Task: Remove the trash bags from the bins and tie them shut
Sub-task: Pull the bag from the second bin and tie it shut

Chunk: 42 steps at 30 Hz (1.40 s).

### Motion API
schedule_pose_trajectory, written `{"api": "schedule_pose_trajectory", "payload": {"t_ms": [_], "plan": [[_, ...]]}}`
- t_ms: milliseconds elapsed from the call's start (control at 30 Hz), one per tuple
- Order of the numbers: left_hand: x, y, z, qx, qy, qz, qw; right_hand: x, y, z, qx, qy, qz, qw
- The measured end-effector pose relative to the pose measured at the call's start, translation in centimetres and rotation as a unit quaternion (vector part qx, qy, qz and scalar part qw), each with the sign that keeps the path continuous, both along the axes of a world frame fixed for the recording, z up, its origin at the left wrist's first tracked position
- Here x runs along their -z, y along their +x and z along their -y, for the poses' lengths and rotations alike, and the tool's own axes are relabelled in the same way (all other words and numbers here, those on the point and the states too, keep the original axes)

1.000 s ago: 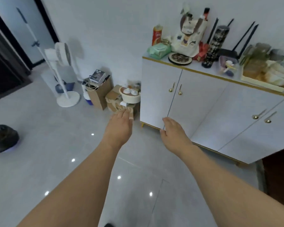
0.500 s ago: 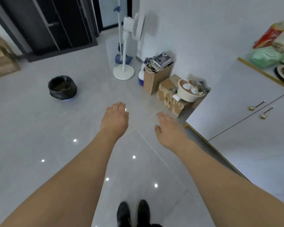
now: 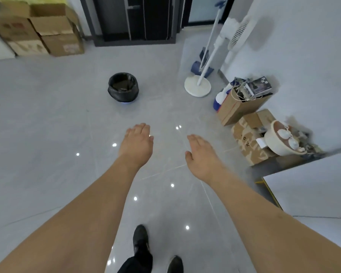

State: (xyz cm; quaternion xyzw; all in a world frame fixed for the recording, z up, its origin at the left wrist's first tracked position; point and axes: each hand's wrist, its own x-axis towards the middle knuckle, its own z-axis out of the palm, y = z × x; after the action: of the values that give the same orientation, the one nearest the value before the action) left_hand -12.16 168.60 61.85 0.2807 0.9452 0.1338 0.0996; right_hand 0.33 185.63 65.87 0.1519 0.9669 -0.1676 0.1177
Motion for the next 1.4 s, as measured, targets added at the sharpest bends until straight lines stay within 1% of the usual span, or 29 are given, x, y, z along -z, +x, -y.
{"api": "schedule_pose_trajectory", "payload": {"t_ms": [133,367,467,633,767,933,1133,1233,1300,1400], "plan": [[1.0,-6.3,0.2,-0.018,-0.006,0.009,1.0,0.9,-6.6,0.1,-0.012,-0.005,0.015,1.0],[3.0,-17.4,-1.7,-0.053,-0.015,0.024,0.998,3.4,-19.2,-1.8,-0.041,-0.03,0.031,0.998],[3.7,-22.4,-1.5,-0.075,-0.014,0.027,0.997,3.9,-25.0,-2.3,-0.056,-0.036,0.025,0.998],[4.7,-31.7,-0.8,-0.103,-0.014,0.041,0.994,4.4,-34.9,-1.9,-0.071,-0.047,0.044,0.995],[5.7,-39.9,-0.9,-0.097,-0.031,0.05,0.994,5.1,-42.9,-2.0,-0.057,-0.056,0.055,0.995],[6.8,-49.7,-2.7,-0.093,-0.042,0.064,0.993,6.4,-52.1,-4.0,-0.04,-0.072,0.074,0.994],[8.6,-60.2,-5.4,-0.113,-0.022,0.071,0.991,9.0,-63.9,-6.4,-0.037,-0.08,0.076,0.993],[10.0,-65.9,-5.6,-0.11,-0.021,0.082,0.99,10.1,-69.6,-7.0,-0.026,-0.092,0.08,0.992],[11.5,-70.2,-5.7,-0.103,-0.022,0.087,0.991,11.1,-73.4,-7.0,0.003,-0.115,0.083,0.99],[13.1,-76.2,-6.0,-0.094,-0.035,0.103,0.99,12.6,-79.3,-6.8,0.108,-0.205,0.08,0.969]]}}
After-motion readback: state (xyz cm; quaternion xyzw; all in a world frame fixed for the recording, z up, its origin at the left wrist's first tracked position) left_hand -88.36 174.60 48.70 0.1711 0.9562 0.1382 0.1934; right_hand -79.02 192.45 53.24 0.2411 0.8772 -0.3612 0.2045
